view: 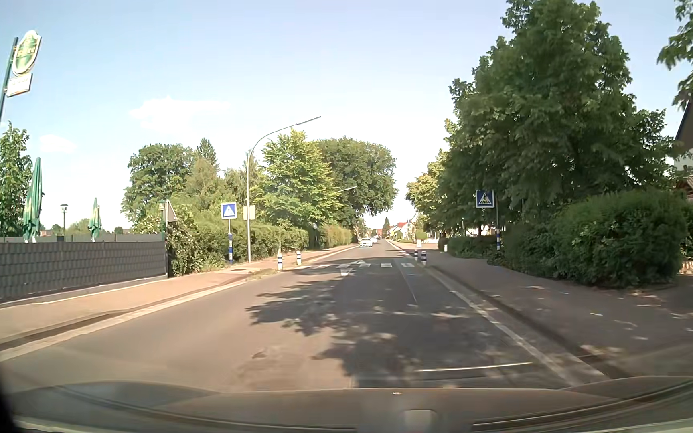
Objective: Follow the waypoints while adhering to traffic rules and regulations
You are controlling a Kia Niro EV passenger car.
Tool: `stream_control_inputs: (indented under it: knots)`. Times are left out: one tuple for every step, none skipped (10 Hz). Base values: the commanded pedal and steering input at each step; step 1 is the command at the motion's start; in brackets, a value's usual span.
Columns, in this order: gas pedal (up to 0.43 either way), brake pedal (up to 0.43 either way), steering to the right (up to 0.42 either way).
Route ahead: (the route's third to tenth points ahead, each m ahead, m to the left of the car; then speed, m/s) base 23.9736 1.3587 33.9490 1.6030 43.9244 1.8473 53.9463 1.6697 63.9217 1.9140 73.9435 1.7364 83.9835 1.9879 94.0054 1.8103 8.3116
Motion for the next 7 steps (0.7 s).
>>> stream_control_inputs:
  knots:
    - [0.130,0.006,0.000]
    - [0.118,0.006,0.000]
    - [0.118,0.006,0.000]
    - [0.130,0.006,0.000]
    - [0.138,0.006,0.001]
    - [0.177,0.006,0.001]
    - [0.197,0.006,0.005]
